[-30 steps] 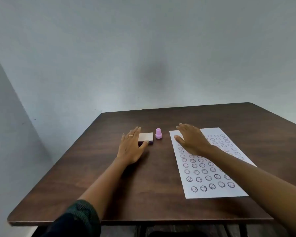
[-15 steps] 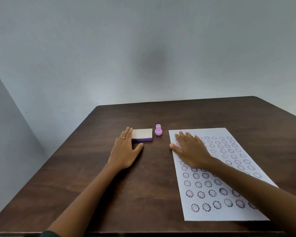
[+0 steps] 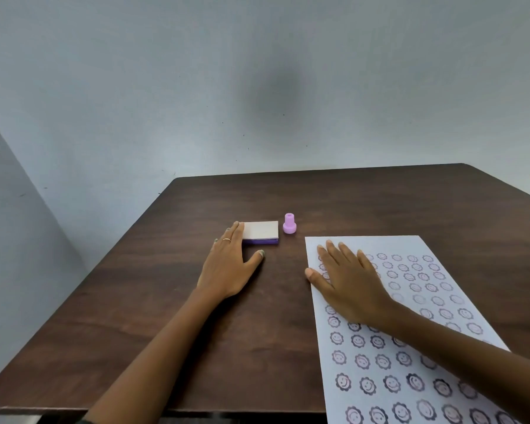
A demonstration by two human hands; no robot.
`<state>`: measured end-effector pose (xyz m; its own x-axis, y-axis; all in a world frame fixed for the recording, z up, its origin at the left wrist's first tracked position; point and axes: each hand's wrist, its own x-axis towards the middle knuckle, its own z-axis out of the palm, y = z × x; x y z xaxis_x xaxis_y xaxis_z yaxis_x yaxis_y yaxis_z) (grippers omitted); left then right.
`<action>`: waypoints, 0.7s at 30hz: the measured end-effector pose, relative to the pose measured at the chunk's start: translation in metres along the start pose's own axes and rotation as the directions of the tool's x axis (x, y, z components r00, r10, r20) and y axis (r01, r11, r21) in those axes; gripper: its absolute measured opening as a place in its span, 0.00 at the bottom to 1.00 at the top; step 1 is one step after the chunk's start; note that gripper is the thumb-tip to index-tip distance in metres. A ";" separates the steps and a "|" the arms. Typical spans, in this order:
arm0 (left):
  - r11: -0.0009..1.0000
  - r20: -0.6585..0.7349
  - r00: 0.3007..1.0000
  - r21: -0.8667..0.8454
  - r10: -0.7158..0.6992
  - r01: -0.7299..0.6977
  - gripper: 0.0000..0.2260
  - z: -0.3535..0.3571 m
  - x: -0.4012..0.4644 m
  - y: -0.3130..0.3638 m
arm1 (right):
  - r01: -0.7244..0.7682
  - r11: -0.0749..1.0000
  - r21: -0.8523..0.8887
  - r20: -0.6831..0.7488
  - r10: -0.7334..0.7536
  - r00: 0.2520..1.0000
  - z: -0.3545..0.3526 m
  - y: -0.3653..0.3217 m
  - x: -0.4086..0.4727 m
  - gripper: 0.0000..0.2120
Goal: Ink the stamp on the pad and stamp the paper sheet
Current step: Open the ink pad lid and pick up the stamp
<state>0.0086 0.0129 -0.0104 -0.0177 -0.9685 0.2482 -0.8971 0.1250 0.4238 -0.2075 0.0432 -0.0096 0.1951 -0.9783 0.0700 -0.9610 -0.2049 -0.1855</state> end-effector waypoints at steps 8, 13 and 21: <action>0.998 -0.023 0.998 -0.037 -0.058 0.058 0.33 -0.001 -0.001 -0.001 | 0.356 0.929 0.100 -0.215 -0.329 0.920 -0.019 -0.040 0.014 0.30; 0.991 -0.020 0.995 -0.094 -0.098 0.095 0.34 -0.003 0.000 -0.006 | 0.457 0.878 0.140 -0.165 -0.434 0.886 -0.010 -0.071 0.057 0.22; 0.990 0.078 0.992 -0.092 -0.095 0.102 0.41 -0.019 0.000 -0.020 | 0.350 0.933 0.081 -0.018 -0.350 0.937 0.001 -0.086 0.098 0.20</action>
<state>0.0348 0.0145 -0.0023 0.0332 -0.9898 0.1383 -0.8495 0.0450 0.5256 -0.1059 -0.0353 0.0121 0.5158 -0.8439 0.1477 -0.8124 -0.5365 -0.2282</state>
